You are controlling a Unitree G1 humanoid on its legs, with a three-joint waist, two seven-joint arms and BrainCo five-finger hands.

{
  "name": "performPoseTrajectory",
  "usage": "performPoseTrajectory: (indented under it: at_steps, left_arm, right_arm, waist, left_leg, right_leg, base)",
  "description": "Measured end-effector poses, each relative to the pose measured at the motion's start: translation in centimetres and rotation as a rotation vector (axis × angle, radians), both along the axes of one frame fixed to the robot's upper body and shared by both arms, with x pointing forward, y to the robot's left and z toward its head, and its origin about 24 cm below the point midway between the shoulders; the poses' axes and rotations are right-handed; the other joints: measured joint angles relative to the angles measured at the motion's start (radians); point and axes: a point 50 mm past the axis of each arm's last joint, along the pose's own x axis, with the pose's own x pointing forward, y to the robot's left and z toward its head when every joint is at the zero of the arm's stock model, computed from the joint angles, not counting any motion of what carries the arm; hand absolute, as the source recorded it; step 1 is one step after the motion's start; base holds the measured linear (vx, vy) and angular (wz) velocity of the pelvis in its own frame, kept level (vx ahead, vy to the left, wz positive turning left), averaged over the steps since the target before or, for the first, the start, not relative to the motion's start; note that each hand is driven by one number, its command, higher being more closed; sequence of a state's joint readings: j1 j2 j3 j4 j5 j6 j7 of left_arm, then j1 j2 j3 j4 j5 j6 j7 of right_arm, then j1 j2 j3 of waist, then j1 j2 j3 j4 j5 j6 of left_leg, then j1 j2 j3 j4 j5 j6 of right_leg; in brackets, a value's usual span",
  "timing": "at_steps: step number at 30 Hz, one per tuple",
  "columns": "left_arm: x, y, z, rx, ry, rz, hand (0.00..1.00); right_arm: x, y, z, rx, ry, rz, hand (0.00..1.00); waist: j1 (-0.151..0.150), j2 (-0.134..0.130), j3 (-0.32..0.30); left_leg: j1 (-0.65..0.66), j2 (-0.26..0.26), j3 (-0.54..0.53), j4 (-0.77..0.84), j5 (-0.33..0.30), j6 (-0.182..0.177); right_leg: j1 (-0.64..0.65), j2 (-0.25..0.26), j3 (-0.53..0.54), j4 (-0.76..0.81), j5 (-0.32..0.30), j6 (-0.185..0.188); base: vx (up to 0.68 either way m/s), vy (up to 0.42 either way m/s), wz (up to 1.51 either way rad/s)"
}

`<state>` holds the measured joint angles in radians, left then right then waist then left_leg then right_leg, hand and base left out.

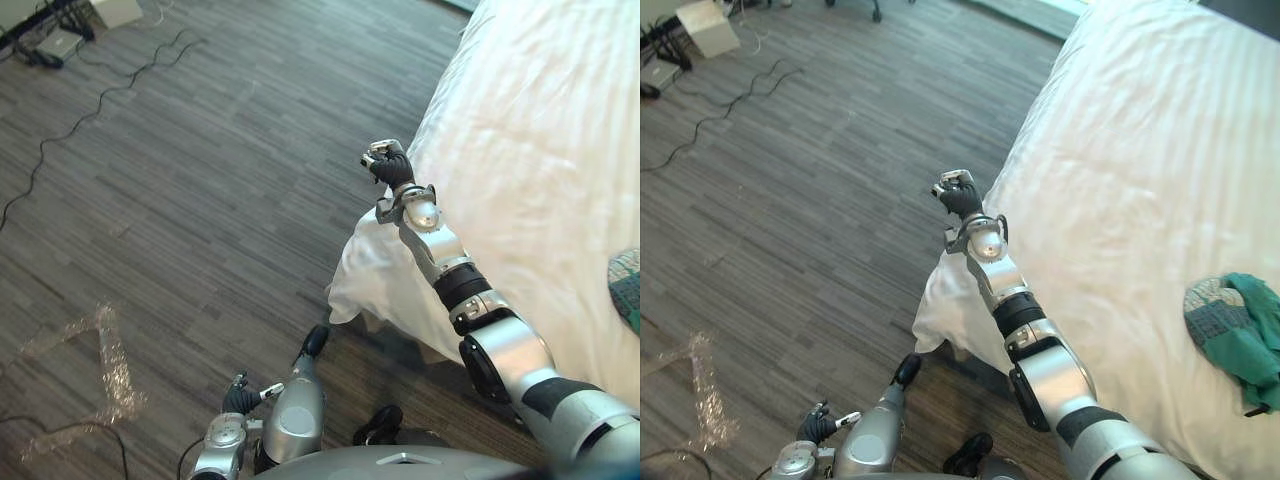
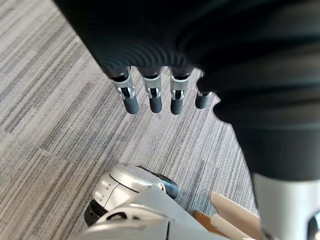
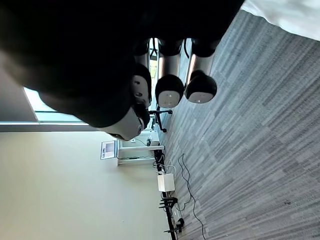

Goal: Tidy the bed and pick cloth on bed and put in laundry

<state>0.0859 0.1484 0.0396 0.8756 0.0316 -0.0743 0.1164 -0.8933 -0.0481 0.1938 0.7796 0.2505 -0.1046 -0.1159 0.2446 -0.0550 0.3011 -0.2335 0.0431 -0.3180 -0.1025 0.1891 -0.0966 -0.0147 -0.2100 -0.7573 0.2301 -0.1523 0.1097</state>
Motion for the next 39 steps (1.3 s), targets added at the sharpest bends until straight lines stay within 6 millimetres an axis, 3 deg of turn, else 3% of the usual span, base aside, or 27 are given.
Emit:
performPoseTrajectory:
  at_steps: [4, 11, 14, 17, 21, 23, 25, 29, 31, 33, 39]
  left_arm:
    - [2.0, -0.6, 0.9, 0.003, -0.071, -0.040, 0.00]
    - [4.1, -1.7, 1.8, 0.002, -0.143, -0.106, 0.00]
    - [5.0, -2.2, 2.2, 0.005, -0.164, -0.146, 0.00]
    - [5.2, -2.5, 2.2, 0.008, -0.171, -0.170, 0.00]
    - [5.7, -3.0, 2.3, 0.008, -0.172, -0.203, 0.00]
    - [6.0, -3.2, 2.4, 0.011, -0.177, -0.219, 0.00]
    - [6.1, -3.2, 2.5, 0.012, -0.178, -0.220, 0.00]
    - [5.8, -2.8, 2.3, 0.030, -0.165, -0.208, 0.00]
    - [5.8, -2.5, 2.3, 0.047, -0.166, -0.200, 0.00]
    - [5.8, -2.1, 2.4, 0.058, -0.164, -0.192, 0.00]
    - [5.8, -0.9, 2.4, 0.087, -0.145, -0.180, 0.00]
  right_arm:
    - [1.3, -1.5, 1.5, 0.028, 0.005, -0.073, 1.00]
    - [2.7, -5.4, 3.1, 0.047, 0.016, -0.201, 1.00]
    - [2.8, -5.4, 3.8, 0.055, -0.010, -0.197, 1.00]
    - [2.9, -5.1, 2.4, 0.048, 0.049, -0.199, 1.00]
    - [2.3, -3.8, -0.5, 0.072, 0.143, -0.179, 1.00]
    - [1.4, -3.1, -3.4, 0.087, 0.231, -0.172, 1.00]
    - [-0.4, -2.2, -7.5, 0.082, 0.342, -0.156, 1.00]
    - [-3.9, -0.1, -13.3, 0.057, 0.529, -0.104, 1.00]
    - [-5.8, 0.3, -15.9, 0.029, 0.624, -0.088, 1.00]
    - [-8.3, -0.1, -19.0, 0.006, 0.738, -0.092, 1.00]
    - [-10.8, -2.2, -21.8, -0.041, 0.817, -0.131, 1.00]
  waist:
    - [0.010, 0.028, 0.078]
    - [0.021, 0.088, 0.131]
    - [0.022, 0.111, 0.150]
    - [0.023, 0.115, 0.151]
    - [0.022, 0.117, 0.154]
    - [0.020, 0.116, 0.154]
    - [0.009, 0.107, 0.160]
    - [-0.022, 0.092, 0.172]
    - [-0.027, 0.080, 0.178]
    - [-0.051, 0.069, 0.185]
    - [-0.101, 0.033, 0.192]
  left_leg:
    - [-0.046, -0.006, -0.009, 0.005, 0.024, -0.011]
    - [-0.158, 0.003, -0.016, 0.003, 0.050, -0.028]
    - [-0.172, 0.008, -0.016, 0.002, 0.053, -0.029]
    - [-0.195, 0.004, -0.016, 0.005, 0.058, -0.025]
    - [-0.202, -0.007, -0.016, 0.005, 0.061, -0.024]
    - [-0.196, -0.013, -0.016, 0.005, 0.061, -0.024]
    - [-0.186, -0.015, -0.013, 0.005, 0.061, -0.023]
    - [-0.151, -0.014, 0.011, 0.005, 0.051, -0.017]
    - [-0.132, -0.010, 0.037, 0.005, 0.041, -0.013]
    - [-0.119, -0.005, 0.059, 0.005, 0.043, -0.010]
    - [-0.054, 0.028, 0.138, 0.005, 0.035, -0.012]
  right_leg:
    - [-0.075, -0.038, -0.001, 0.105, -0.044, -0.013]
    - [-0.216, -0.057, 0.003, 0.196, -0.071, -0.043]
    - [-0.235, -0.065, 0.003, 0.212, -0.078, -0.047]
    - [-0.262, -0.073, 0.004, 0.228, -0.088, -0.043]
    - [-0.266, -0.078, 0.004, 0.227, -0.088, -0.041]
    - [-0.256, -0.081, 0.003, 0.220, -0.087, -0.039]
    - [-0.242, -0.080, 0.004, 0.209, -0.084, -0.034]
    - [-0.210, -0.082, 0.015, 0.189, -0.079, -0.025]
    - [-0.207, -0.080, 0.043, 0.186, -0.076, -0.021]
    - [-0.200, -0.070, 0.060, 0.164, -0.063, -0.017]
    - [-0.145, -0.019, 0.119, 0.060, 0.003, -0.019]
  base:
    - [-0.06, -0.010, 0.08]
    - [-0.10, -0.047, 0.01]
    - [-0.06, -0.055, 0.01]
    - [-0.03, -0.064, 0.06]
    - [0.01, -0.043, 0.07]
    - [0.02, -0.021, 0.09]
    - [0.01, -0.014, 0.02]
    - [-0.03, -0.002, -0.12]
    - [-0.06, -0.005, -0.35]
    - [-0.05, -0.017, -0.32]
    - [-0.04, -0.023, -0.38]
